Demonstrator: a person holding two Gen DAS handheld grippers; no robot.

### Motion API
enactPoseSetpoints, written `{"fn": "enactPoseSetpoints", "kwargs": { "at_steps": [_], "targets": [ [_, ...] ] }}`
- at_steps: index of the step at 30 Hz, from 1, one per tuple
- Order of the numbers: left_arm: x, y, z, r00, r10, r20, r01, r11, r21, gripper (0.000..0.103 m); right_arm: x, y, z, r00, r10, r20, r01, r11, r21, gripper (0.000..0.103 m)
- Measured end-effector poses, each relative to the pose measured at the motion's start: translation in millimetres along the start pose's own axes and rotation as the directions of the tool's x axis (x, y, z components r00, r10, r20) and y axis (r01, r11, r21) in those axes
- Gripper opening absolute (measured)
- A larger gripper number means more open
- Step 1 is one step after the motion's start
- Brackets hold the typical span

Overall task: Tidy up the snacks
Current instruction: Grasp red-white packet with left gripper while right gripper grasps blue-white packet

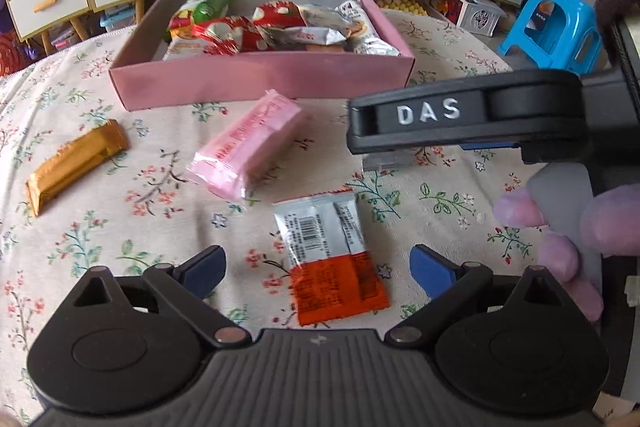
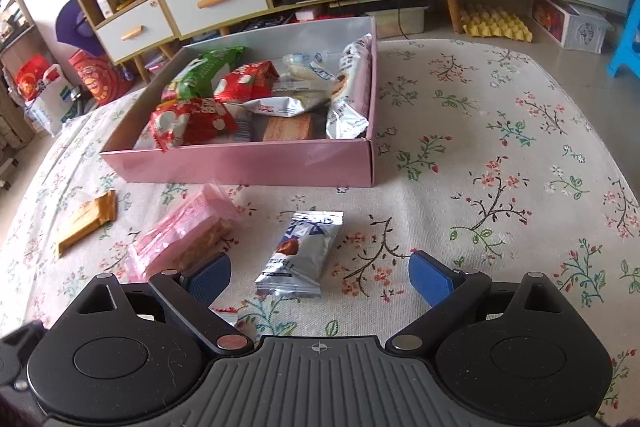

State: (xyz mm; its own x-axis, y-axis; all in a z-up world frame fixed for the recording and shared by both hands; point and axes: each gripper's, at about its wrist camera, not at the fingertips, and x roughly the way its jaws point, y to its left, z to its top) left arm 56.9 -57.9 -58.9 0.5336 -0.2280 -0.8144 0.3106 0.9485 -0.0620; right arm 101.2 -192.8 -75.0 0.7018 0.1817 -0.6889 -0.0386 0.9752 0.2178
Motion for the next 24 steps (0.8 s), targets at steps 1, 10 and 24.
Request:
{"fn": "enactPoseSetpoints", "kwargs": {
  "at_steps": [1,10,24],
  "targets": [
    [2.1,-1.1,-1.0,1.000,0.005,-0.005,-0.005,1.000,0.001,0.090,2.2,-0.6,-0.1,1.000,-0.005,0.001,0.005,1.000,0.000,0.097],
    [-3.2,-1.7,-5.3,0.998,0.041,0.046,-0.044,0.996,0.078,0.050,9.7,0.6,-5.4,0.997,-0.070,0.033,0.073,0.992,-0.100,0.087],
    [-9.9,28.7,-4.6,0.997,0.024,0.072,-0.026,1.000,0.018,0.040,7.2,17.3,-13.4,0.997,-0.002,0.075,0.023,0.959,-0.284,0.035]
  ]
}}
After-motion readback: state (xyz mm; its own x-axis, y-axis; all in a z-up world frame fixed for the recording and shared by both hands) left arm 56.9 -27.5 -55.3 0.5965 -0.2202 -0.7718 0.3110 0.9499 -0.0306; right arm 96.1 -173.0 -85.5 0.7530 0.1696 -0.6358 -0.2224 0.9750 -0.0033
